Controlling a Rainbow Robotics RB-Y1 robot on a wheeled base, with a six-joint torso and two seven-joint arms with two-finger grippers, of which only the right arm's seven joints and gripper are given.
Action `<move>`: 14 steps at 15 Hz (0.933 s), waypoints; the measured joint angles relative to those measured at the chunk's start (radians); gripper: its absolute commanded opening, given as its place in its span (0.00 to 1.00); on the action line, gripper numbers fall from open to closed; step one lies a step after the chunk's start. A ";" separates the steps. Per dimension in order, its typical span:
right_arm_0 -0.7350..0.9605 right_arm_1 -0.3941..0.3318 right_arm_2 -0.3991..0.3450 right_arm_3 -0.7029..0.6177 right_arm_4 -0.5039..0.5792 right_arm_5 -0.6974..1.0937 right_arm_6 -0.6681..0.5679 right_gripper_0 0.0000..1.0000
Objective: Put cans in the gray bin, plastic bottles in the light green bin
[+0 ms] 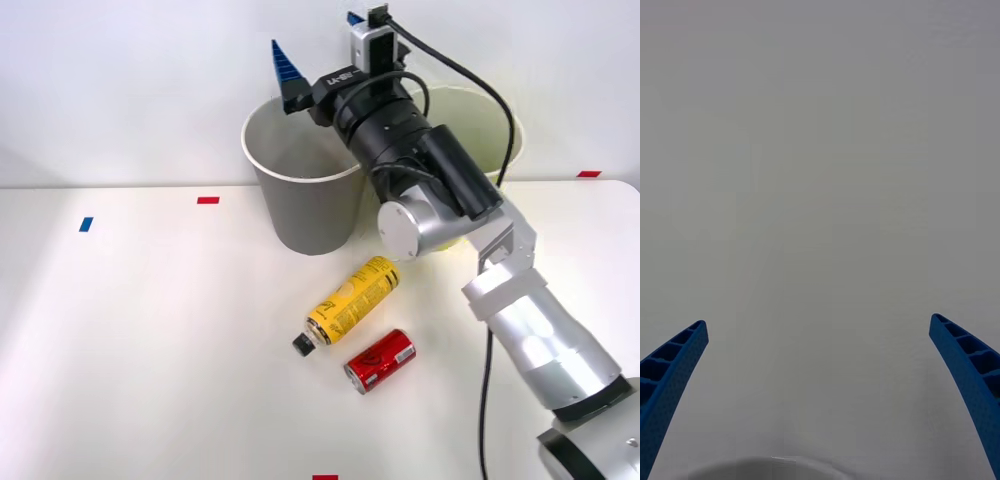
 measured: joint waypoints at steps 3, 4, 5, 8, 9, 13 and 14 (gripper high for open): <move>0.069 -0.113 0.003 -0.188 -0.008 0.036 -0.010 1.00; 0.098 -0.146 -0.006 -0.265 -0.011 0.087 -0.015 1.00; 0.132 -0.177 -0.024 -0.351 -0.014 0.151 -0.021 1.00; 0.283 -0.236 -0.093 -0.516 -0.022 0.247 -0.037 1.00; 0.333 -0.241 -0.111 -0.544 -0.023 0.251 -0.040 1.00; 0.584 -0.243 -0.170 -0.689 -0.025 0.223 -0.047 1.00; 0.654 -0.239 -0.179 -0.726 -0.026 0.197 -0.049 1.00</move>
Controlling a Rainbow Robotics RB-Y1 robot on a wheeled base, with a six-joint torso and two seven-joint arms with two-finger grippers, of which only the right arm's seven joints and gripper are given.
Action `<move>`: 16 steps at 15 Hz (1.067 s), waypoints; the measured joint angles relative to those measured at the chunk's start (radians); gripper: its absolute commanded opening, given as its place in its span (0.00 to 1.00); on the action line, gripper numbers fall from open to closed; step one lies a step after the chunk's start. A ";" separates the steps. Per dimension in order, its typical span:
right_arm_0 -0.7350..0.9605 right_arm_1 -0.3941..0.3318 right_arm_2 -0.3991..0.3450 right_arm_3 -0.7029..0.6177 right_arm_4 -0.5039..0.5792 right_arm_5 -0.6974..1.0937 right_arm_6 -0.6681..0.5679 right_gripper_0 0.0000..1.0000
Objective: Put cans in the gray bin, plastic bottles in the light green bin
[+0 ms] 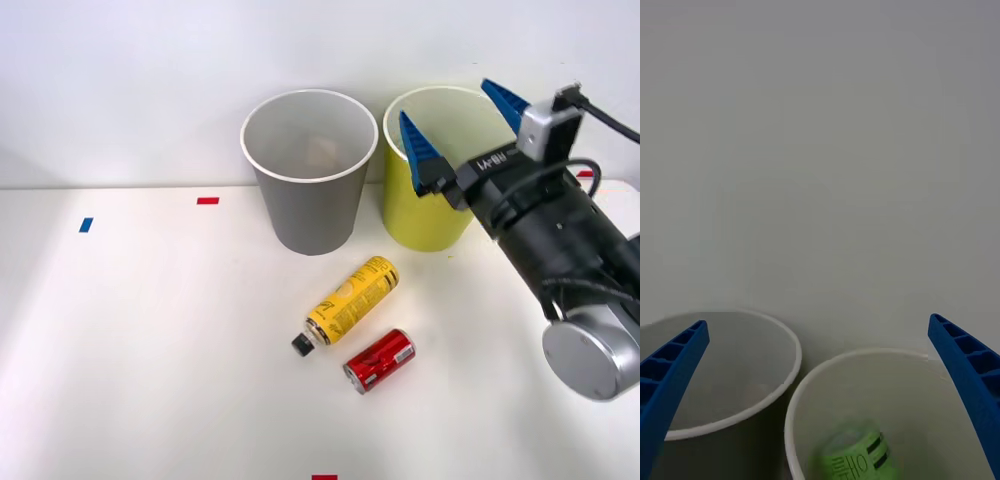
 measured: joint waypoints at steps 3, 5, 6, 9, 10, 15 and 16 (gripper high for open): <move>0.221 0.034 -0.011 -0.057 0.005 -0.173 0.001 1.00; 0.334 0.072 -0.014 -0.066 0.008 -0.256 0.005 1.00; 0.379 0.090 -0.015 -0.066 0.005 -0.279 0.003 1.00; 0.477 0.142 -0.036 -0.068 -0.011 -0.318 -0.008 1.00; 0.511 0.182 -0.045 -0.068 -0.013 -0.322 -0.009 1.00; 0.659 0.316 -0.061 -0.067 -0.015 -0.323 -0.008 1.00; 0.682 0.320 -0.064 -0.067 -0.015 -0.319 -0.007 1.00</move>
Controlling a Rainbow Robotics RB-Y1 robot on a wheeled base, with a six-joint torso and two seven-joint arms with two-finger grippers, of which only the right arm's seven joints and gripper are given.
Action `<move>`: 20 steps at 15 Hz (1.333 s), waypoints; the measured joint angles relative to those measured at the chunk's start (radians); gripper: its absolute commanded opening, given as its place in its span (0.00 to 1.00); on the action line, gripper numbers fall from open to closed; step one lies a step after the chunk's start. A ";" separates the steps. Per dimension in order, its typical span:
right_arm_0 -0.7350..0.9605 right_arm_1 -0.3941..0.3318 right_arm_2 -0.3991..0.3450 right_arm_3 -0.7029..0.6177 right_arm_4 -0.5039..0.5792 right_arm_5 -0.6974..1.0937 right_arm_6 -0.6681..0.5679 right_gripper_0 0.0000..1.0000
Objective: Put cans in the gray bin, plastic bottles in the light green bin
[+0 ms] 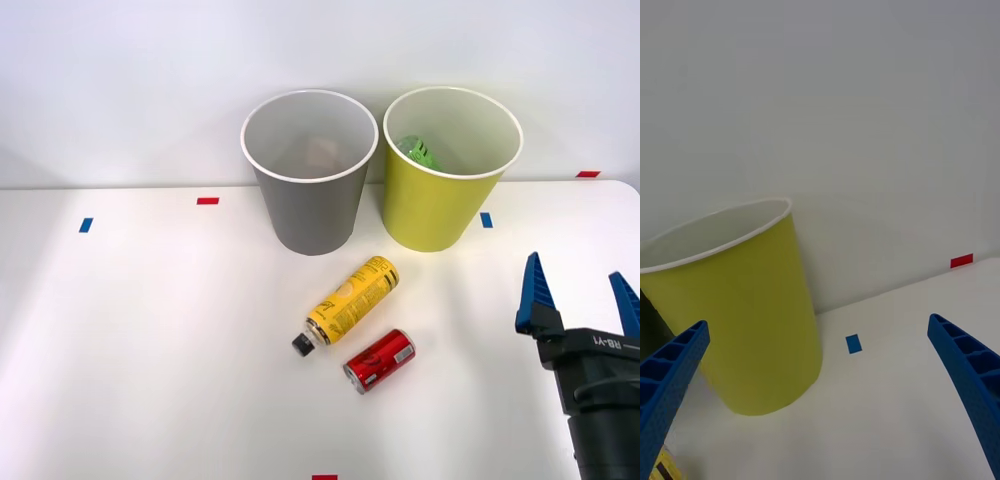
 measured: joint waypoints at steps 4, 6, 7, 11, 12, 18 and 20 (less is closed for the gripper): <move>0.015 0.041 -0.026 0.003 0.029 0.052 -0.008 1.00; 0.013 0.063 -0.040 0.006 0.106 0.058 -0.069 1.00; 0.011 0.074 -0.045 0.012 0.165 0.058 -0.132 1.00; -0.026 0.118 -0.081 0.116 0.427 -0.007 -0.389 1.00; -0.036 0.129 -0.091 0.144 0.483 -0.032 -0.451 1.00; 0.005 0.129 -0.106 0.282 0.719 -0.203 -0.530 1.00; 0.054 0.121 -0.087 0.285 0.710 -0.214 -0.416 1.00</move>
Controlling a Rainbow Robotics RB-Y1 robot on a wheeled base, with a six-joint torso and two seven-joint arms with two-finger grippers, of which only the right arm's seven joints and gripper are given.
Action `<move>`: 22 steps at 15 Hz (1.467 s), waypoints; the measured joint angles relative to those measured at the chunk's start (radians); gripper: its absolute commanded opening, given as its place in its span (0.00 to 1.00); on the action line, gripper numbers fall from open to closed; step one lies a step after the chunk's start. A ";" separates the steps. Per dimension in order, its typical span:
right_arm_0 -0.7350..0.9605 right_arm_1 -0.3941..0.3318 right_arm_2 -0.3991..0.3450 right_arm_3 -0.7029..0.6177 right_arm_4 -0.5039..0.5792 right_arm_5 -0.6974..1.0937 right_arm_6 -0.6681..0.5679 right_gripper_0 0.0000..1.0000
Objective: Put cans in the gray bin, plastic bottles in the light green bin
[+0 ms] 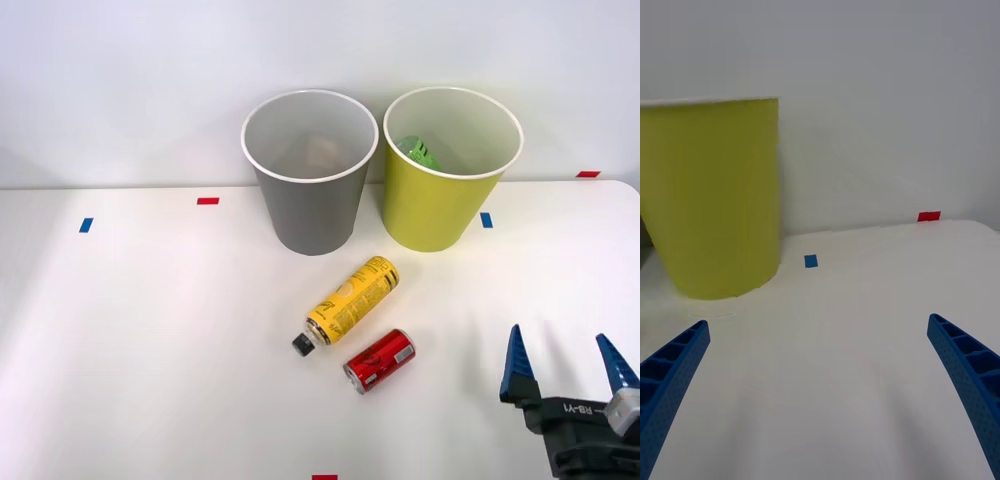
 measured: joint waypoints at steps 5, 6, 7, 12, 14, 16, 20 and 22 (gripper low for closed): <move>0.126 -0.055 0.121 0.001 -0.114 -0.005 0.236 1.00; 0.153 -0.061 0.145 0.001 -0.128 -0.005 0.270 1.00; 0.182 -0.068 0.171 0.001 -0.140 -0.005 0.298 1.00; 0.249 -0.110 0.259 0.001 -0.154 -0.066 0.327 1.00; 0.250 -0.121 0.274 0.001 -0.156 -0.072 0.329 1.00; 0.250 -0.122 0.274 0.001 -0.156 -0.073 0.330 1.00; 0.250 -0.122 0.273 0.001 -0.156 -0.073 0.330 1.00; 0.250 -0.122 0.273 0.001 -0.156 -0.073 0.330 1.00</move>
